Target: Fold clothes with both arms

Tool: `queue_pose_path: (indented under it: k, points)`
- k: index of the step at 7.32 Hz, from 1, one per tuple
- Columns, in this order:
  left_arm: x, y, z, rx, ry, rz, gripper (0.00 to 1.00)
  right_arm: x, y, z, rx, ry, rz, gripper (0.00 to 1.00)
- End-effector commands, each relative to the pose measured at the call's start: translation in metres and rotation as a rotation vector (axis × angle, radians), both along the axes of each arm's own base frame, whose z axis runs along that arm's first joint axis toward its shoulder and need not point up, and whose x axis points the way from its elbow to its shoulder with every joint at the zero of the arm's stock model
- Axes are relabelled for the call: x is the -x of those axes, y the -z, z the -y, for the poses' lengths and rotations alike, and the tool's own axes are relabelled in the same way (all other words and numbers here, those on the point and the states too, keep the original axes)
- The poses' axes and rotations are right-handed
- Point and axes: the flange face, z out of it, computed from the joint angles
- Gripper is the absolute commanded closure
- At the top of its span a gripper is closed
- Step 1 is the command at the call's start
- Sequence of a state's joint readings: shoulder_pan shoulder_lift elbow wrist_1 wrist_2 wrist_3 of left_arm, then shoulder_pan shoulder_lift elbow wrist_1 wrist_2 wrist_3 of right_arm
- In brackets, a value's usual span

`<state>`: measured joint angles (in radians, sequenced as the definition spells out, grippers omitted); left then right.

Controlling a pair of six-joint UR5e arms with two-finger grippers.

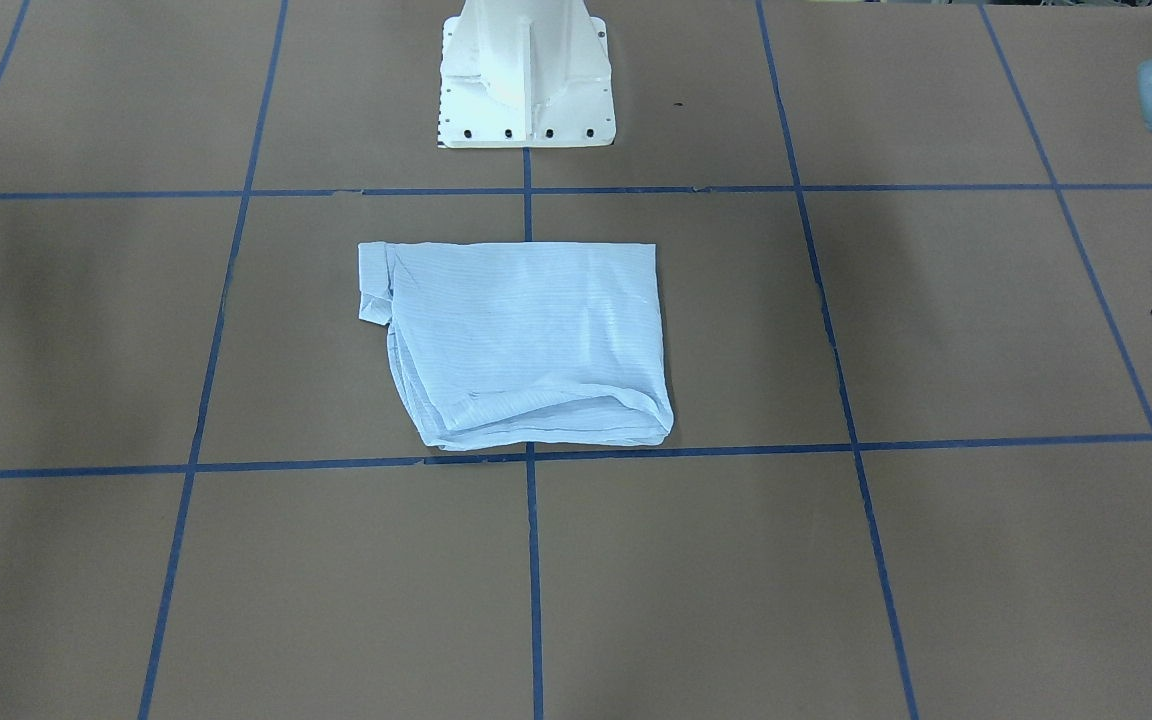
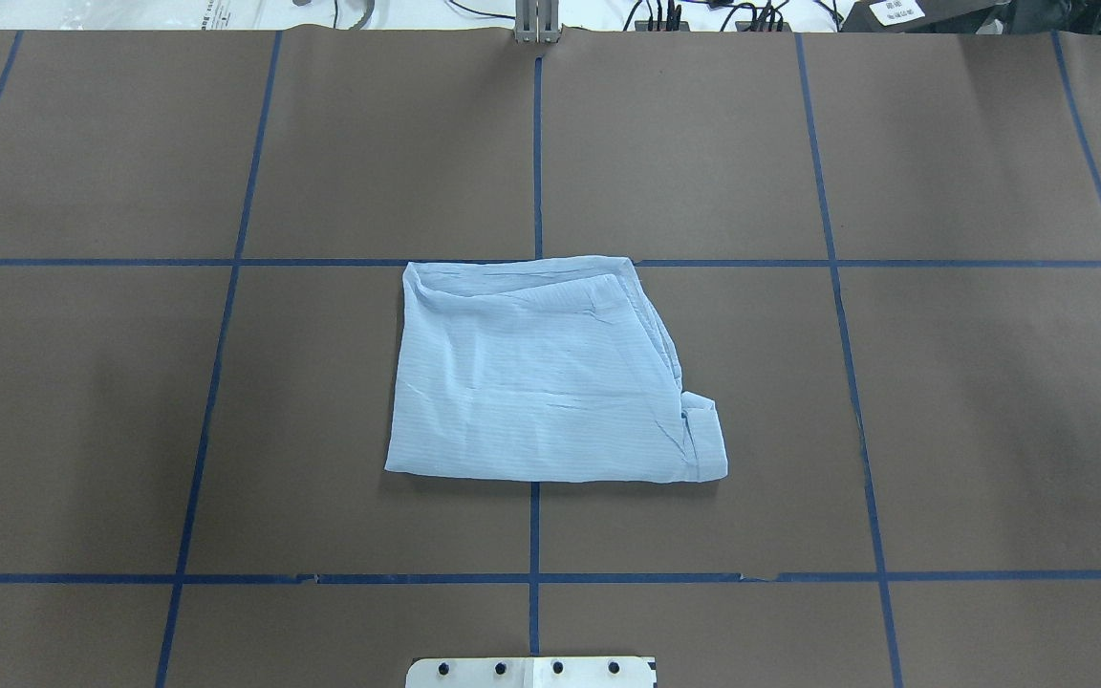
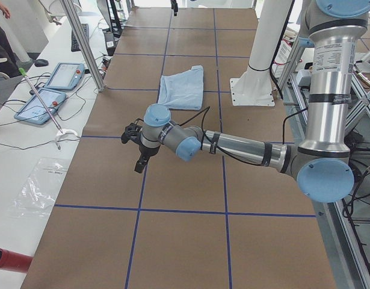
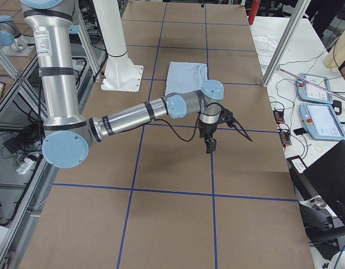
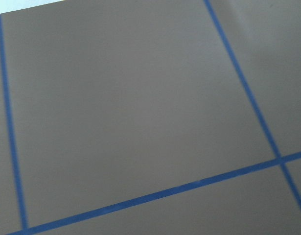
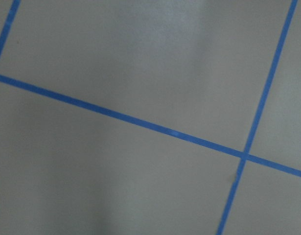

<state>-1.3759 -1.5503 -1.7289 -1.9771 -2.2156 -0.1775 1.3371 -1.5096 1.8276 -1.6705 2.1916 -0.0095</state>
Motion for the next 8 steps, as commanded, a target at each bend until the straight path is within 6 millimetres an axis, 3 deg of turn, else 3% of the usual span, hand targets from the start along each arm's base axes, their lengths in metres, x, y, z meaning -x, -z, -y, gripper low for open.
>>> queue_pose_path:
  k: [1,2,3,5,6,7,8]
  points:
    - [0.021,-0.024,-0.008,0.02,0.005,0.026,0.01,-0.029,-0.032,-0.007,0.018,0.021,0.014,0.0]
    - [0.024,-0.035,-0.011,0.037,0.007,0.031,0.01,-0.029,-0.027,-0.009,0.002,0.025,0.022,0.0]
    - [0.023,-0.052,-0.003,0.059,0.011,0.049,0.01,-0.031,-0.049,-0.016,0.047,0.022,0.013,0.0]
    - [0.034,-0.061,-0.01,0.113,0.023,0.049,0.01,-0.038,-0.049,-0.017,0.126,-0.073,0.043,0.0]
    - [0.033,-0.058,-0.013,0.185,0.017,0.052,0.01,-0.04,-0.048,-0.016,0.164,-0.127,0.047,0.0]
    - [0.036,-0.043,-0.019,0.21,-0.008,0.065,0.01,-0.05,-0.049,-0.017,0.169,-0.148,0.051,0.0]
    - [0.045,-0.041,-0.025,0.229,-0.04,0.08,0.01,-0.063,-0.05,-0.018,0.173,-0.174,0.054,0.0]
